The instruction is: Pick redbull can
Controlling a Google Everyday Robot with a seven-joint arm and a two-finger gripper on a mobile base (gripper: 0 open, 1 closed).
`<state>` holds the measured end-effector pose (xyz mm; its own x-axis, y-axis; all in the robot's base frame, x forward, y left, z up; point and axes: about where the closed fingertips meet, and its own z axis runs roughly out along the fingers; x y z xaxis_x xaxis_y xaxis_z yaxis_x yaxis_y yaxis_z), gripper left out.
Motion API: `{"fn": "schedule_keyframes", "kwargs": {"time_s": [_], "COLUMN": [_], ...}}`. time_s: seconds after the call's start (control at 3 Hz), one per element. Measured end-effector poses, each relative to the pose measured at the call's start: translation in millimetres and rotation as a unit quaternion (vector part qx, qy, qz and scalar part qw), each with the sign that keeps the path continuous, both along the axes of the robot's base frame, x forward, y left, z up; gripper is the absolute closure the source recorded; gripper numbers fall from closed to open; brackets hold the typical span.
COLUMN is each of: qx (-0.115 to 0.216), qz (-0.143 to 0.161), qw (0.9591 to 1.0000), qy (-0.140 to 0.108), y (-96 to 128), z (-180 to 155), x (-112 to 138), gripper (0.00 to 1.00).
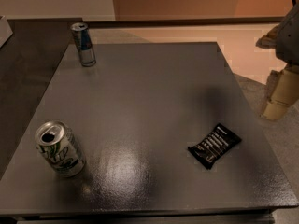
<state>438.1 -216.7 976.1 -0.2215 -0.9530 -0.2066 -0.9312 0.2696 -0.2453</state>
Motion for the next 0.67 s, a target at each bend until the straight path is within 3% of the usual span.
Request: {"fn": "schedule_keyframes", "kwargs": {"time_s": [0.33,0.67], "qx": [0.000,0.016], "qz": [0.000,-0.006], "qw": [1.0000,0.9998], "qy": [0.000,-0.006], "y": [0.0,3.0], "z": [0.0,-0.6], "x": [0.0,16.0], "gripper": [0.00,0.00]}}
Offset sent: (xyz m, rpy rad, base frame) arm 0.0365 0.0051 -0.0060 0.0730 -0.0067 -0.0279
